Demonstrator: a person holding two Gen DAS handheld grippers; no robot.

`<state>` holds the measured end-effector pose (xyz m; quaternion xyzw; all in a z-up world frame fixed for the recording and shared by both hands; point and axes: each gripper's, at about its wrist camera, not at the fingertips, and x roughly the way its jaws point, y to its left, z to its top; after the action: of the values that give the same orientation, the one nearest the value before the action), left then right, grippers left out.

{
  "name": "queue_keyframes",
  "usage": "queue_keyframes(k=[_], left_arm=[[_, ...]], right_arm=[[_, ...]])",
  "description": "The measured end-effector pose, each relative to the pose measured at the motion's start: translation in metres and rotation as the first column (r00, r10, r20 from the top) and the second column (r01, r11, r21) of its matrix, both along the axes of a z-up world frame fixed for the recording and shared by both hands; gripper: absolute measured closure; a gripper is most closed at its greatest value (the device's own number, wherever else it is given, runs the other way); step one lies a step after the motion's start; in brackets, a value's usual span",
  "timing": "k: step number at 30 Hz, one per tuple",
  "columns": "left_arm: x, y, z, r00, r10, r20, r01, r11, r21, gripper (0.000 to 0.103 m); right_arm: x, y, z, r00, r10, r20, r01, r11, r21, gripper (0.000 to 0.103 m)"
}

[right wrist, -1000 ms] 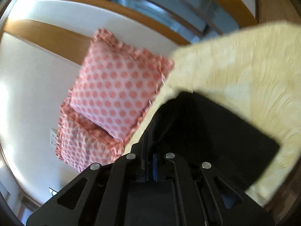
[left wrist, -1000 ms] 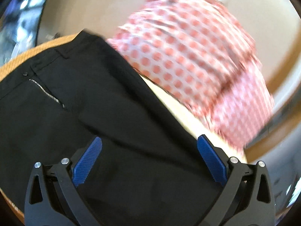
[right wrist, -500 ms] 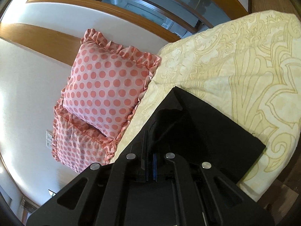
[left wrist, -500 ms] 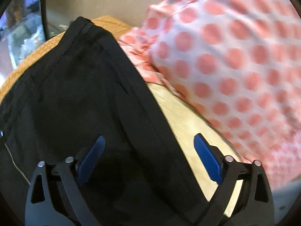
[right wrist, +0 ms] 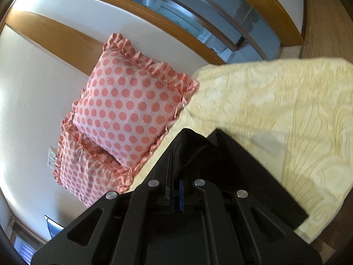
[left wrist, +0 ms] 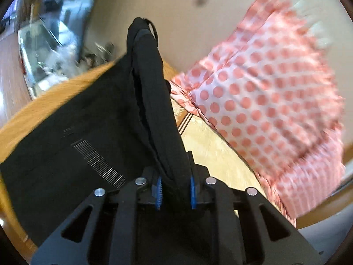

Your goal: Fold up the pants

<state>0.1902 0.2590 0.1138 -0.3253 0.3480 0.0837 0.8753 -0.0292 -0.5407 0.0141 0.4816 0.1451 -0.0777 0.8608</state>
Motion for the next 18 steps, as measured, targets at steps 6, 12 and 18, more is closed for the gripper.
queue_keyframes(k=[6, 12, 18], left_arm=[[-0.135, 0.002, -0.048, 0.993, 0.106, -0.041, -0.105, 0.994, 0.043, 0.079], [-0.158, 0.01, -0.082, 0.991, 0.117, -0.068, -0.118, 0.993, -0.019, 0.08], [-0.147, 0.005, -0.072, 0.993, 0.101, -0.054, -0.101, 0.995, 0.005, 0.074]], right_arm=[[-0.005, -0.008, -0.024, 0.995, -0.028, -0.098, 0.031, 0.999, 0.032, 0.1], [-0.011, -0.012, -0.036, 0.994, -0.021, -0.107, 0.03, 0.996, 0.084, 0.1], [-0.003, -0.02, -0.033, 0.992, 0.0, -0.126, 0.018, 0.99, 0.142, 0.1]])
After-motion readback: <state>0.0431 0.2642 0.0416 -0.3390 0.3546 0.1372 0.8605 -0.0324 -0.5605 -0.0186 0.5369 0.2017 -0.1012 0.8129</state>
